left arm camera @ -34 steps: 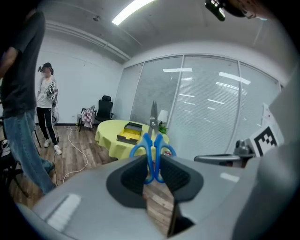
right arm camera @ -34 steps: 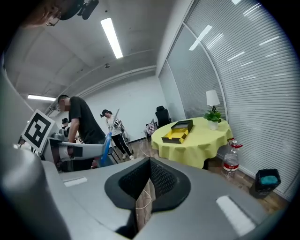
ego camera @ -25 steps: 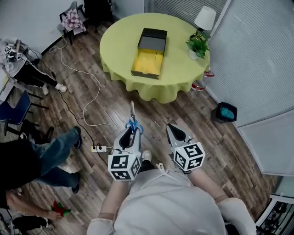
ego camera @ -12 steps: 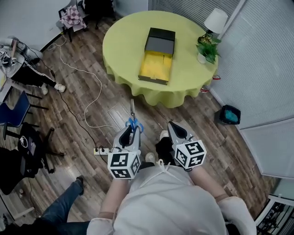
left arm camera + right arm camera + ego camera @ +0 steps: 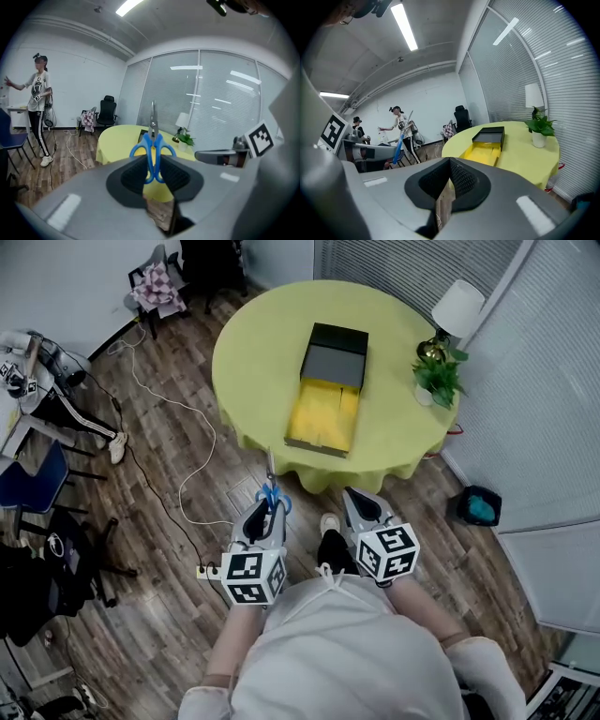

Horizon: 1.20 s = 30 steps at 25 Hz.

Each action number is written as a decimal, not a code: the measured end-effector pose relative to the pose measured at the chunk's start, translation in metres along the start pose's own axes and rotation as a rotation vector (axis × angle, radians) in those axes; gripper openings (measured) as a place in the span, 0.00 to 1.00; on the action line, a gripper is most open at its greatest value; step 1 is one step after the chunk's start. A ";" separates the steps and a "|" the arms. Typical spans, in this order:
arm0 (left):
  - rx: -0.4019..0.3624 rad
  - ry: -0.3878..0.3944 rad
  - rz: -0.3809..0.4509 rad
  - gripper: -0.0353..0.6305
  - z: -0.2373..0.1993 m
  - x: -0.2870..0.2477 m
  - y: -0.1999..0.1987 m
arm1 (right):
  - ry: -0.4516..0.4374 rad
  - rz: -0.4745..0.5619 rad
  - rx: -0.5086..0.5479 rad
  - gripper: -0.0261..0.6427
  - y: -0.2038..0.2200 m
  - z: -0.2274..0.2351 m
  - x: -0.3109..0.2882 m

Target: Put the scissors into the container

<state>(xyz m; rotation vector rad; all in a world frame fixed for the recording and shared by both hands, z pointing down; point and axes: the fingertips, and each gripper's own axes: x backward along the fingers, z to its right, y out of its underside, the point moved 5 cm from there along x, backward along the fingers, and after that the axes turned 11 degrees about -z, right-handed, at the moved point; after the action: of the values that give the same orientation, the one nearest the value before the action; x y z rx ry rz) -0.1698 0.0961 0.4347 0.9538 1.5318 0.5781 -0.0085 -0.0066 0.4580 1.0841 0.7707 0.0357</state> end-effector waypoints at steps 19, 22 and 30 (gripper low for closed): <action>-0.053 -0.030 -0.153 0.18 0.014 -0.226 -0.112 | -0.029 -0.030 -0.029 0.04 -0.124 0.188 -0.127; -0.066 -0.015 -0.197 0.18 0.013 -0.244 -0.113 | -0.015 -0.043 -0.049 0.04 -0.127 0.198 -0.135; -0.117 0.085 -0.335 0.18 -0.005 -0.292 -0.114 | 0.087 -0.051 -0.142 0.04 -0.129 0.215 -0.149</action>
<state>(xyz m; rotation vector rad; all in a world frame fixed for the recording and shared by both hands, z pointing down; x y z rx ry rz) -0.2075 -0.2064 0.5084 0.5719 1.6705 0.4656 -0.0377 -0.2956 0.4869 0.9324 0.8612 0.0937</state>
